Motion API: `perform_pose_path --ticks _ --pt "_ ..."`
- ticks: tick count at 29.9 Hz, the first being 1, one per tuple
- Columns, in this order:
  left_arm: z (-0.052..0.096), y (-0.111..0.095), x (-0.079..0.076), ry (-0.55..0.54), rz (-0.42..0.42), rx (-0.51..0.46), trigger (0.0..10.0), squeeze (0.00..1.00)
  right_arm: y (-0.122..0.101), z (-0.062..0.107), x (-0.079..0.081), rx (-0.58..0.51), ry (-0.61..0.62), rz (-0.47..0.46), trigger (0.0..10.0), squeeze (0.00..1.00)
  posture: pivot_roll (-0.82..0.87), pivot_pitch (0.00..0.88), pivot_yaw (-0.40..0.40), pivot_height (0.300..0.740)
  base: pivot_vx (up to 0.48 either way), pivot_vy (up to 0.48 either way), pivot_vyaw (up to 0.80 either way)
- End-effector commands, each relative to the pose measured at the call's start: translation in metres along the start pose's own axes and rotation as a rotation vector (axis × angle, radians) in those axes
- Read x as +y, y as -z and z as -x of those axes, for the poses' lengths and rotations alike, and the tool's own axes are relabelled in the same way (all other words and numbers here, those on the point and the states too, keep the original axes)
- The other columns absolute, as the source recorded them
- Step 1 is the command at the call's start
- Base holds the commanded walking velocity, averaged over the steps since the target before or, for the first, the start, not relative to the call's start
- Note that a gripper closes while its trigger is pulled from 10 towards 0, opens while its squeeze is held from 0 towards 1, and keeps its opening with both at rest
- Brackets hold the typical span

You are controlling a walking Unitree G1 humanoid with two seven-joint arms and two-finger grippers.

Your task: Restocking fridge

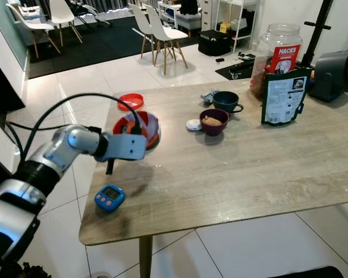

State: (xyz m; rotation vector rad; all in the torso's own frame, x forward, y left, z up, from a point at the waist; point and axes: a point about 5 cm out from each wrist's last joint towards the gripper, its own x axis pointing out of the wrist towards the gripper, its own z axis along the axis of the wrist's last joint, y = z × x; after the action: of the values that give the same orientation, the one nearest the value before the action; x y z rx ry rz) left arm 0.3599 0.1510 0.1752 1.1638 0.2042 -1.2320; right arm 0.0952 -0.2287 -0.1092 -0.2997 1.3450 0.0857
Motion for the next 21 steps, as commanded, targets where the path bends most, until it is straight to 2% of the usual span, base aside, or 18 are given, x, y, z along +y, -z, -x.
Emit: perform_pose_path --ticks 1,7,11,14,21 --pt "-0.006 -0.012 0.000 0.008 -0.044 -0.038 10.0 0.00 0.004 0.000 0.001 0.014 -0.007 -0.007 10.0 0.00 -0.03 0.000 0.064 0.740 0.000 0.000 -0.75" --pt "-0.018 -0.011 -0.017 0.060 -0.038 -0.035 10.0 0.00 0.004 0.000 0.001 0.015 -0.007 -0.008 10.0 0.00 -0.03 0.000 0.062 0.740 0.000 0.000 -0.75" --pt "-0.020 -0.012 -0.019 0.066 -0.036 -0.043 10.0 0.00 0.004 0.000 0.001 0.015 -0.007 -0.008 10.0 0.00 -0.03 0.000 0.062 0.740 0.000 0.000 -0.75" --pt "-0.029 -0.021 -0.027 0.082 -0.034 -0.078 10.0 0.00 0.004 0.000 0.002 0.017 -0.009 -0.007 10.0 0.00 -0.03 0.000 0.063 0.740 0.000 0.000 -0.75" --pt "-0.034 -0.023 -0.032 0.086 -0.031 -0.087 10.0 0.00 0.005 0.000 0.001 0.020 -0.006 -0.005 10.0 0.00 -0.03 0.000 0.061 0.740 0.000 0.000 -0.75"
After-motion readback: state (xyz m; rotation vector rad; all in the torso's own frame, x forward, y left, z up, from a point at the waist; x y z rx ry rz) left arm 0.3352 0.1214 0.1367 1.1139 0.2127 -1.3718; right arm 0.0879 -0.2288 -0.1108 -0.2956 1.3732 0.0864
